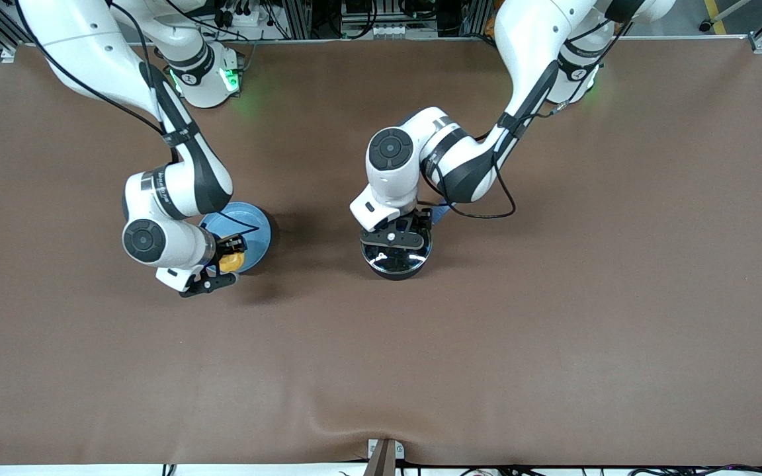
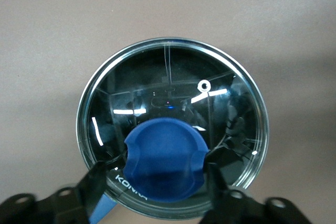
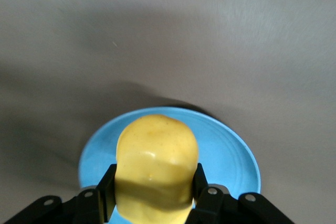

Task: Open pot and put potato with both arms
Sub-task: 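Grasp the blue lid knob with the left gripper while the right gripper grasps the potato, then lift the lid away with the left gripper while the right gripper lifts the potato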

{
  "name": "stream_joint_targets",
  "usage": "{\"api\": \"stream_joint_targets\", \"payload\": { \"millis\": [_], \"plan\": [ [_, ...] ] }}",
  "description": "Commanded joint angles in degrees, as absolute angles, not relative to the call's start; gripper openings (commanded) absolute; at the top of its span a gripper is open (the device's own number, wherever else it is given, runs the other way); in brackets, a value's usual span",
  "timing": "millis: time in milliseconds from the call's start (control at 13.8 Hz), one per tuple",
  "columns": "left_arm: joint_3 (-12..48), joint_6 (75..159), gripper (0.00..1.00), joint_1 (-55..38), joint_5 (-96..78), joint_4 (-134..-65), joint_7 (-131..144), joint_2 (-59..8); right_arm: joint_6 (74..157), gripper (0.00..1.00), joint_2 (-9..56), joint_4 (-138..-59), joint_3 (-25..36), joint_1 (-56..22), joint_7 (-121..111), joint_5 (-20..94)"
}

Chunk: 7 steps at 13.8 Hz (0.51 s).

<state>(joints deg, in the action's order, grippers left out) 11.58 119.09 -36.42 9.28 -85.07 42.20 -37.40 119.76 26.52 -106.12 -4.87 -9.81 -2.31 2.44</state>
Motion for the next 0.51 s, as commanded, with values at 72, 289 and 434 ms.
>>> {"api": "stream_joint_targets", "payload": {
  "millis": [72, 289, 434],
  "plan": [
    [11.51, 119.97, 0.47, -36.56, 10.11, -85.61, 42.71, -37.18, 118.13, 0.08, 23.82, -105.12, -5.19, -13.96, 4.37, 5.79],
    [11.60, 119.53, 0.32, -36.21, 9.93, -85.43, 42.71, -36.13, 118.21, 0.10, 23.12, -104.06, -5.19, -18.70, 11.14, 6.15],
    [11.69, 119.18, 0.07, -36.12, 9.76, -85.26, 43.15, -34.72, 118.21, 0.10, 23.12, -103.27, -5.19, -21.34, 13.61, 6.15]
  ]
}}
